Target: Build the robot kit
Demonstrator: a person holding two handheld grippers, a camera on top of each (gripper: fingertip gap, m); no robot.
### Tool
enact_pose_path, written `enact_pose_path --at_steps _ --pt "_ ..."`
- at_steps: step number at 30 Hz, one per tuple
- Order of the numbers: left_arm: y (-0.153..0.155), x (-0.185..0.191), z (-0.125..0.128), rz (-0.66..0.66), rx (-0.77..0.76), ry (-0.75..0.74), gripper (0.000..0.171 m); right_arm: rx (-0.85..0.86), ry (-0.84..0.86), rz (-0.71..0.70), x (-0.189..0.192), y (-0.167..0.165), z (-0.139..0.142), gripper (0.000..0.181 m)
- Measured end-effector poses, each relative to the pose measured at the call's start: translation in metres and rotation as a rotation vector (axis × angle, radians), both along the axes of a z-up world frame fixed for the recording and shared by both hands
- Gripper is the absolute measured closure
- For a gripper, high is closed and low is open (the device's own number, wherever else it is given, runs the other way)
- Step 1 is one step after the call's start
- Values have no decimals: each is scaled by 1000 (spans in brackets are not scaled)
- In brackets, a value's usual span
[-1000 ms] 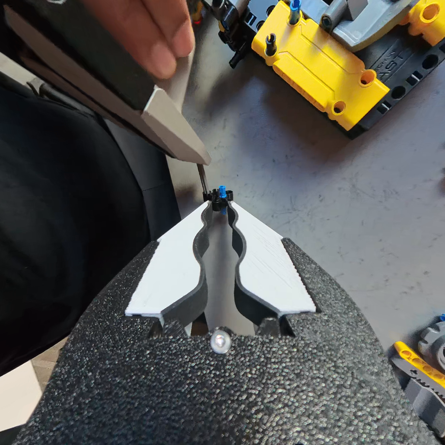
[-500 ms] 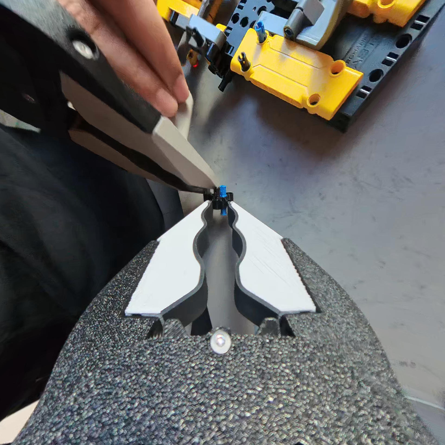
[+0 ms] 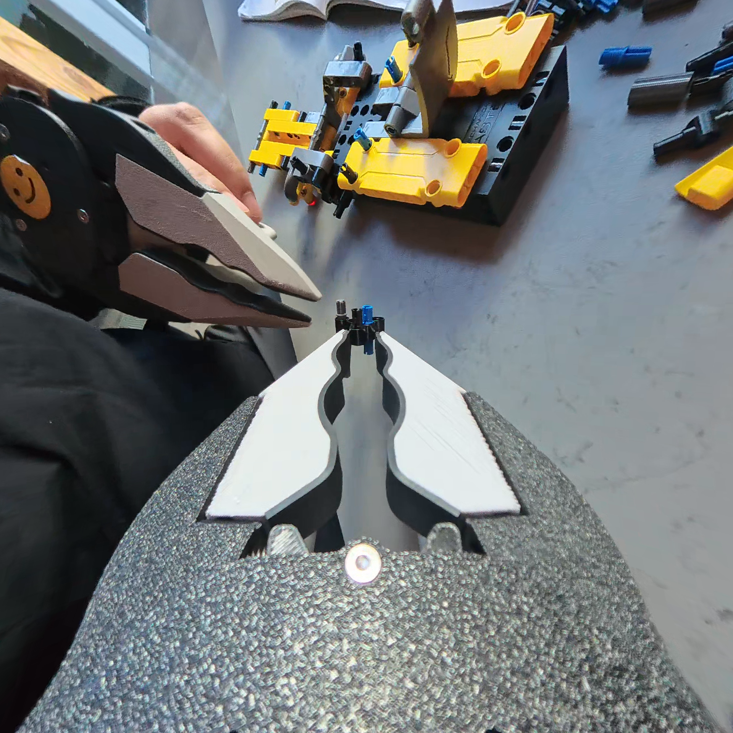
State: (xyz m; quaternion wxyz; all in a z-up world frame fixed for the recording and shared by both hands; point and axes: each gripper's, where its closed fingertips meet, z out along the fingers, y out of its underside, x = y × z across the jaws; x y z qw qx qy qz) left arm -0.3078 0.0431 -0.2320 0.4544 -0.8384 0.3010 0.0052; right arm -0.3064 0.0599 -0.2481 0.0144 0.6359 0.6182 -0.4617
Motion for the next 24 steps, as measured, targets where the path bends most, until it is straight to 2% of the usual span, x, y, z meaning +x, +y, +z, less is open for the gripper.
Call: enact_pose_path --at_steps 5,15,19,24 --pt "1 0 -13 11 -44 32 159 -13 18 2 -1 1 2 170" --pt "5 -2 -4 18 35 181 155 -26 31 -6 3 0 3 170" --pt "1 -3 -7 28 16 147 154 1 28 -1 5 0 -1 170" --pt "-21 -6 -7 62 24 -9 155 14 68 21 0 -4 3 170"
